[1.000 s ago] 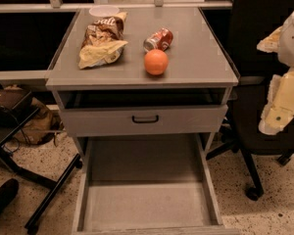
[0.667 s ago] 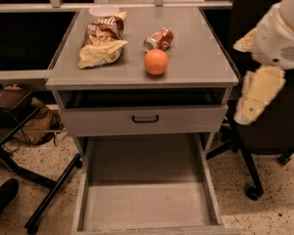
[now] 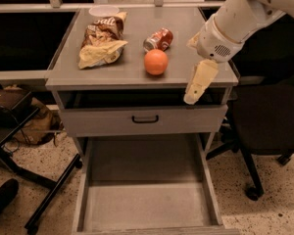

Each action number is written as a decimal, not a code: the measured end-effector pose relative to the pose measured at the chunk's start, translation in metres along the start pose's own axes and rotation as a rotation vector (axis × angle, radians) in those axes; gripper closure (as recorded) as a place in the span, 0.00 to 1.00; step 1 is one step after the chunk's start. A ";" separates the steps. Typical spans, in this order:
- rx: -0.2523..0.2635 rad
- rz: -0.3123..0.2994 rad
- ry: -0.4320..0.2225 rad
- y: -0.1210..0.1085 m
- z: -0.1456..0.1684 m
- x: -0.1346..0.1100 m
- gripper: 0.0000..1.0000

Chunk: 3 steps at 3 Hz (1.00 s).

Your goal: Place orange into middle drawer

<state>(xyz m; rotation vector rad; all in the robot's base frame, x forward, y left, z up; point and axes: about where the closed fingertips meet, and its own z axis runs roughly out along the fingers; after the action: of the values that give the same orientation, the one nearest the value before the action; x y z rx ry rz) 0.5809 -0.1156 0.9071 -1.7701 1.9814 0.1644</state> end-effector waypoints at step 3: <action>0.008 0.015 -0.106 -0.016 0.020 0.001 0.00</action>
Offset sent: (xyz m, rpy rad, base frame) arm 0.0045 -0.0004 -0.0041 0.0388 -0.0052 0.0059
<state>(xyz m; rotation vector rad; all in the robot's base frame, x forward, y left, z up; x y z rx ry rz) 0.6014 -0.1114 0.8930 -1.7055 1.9176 0.2498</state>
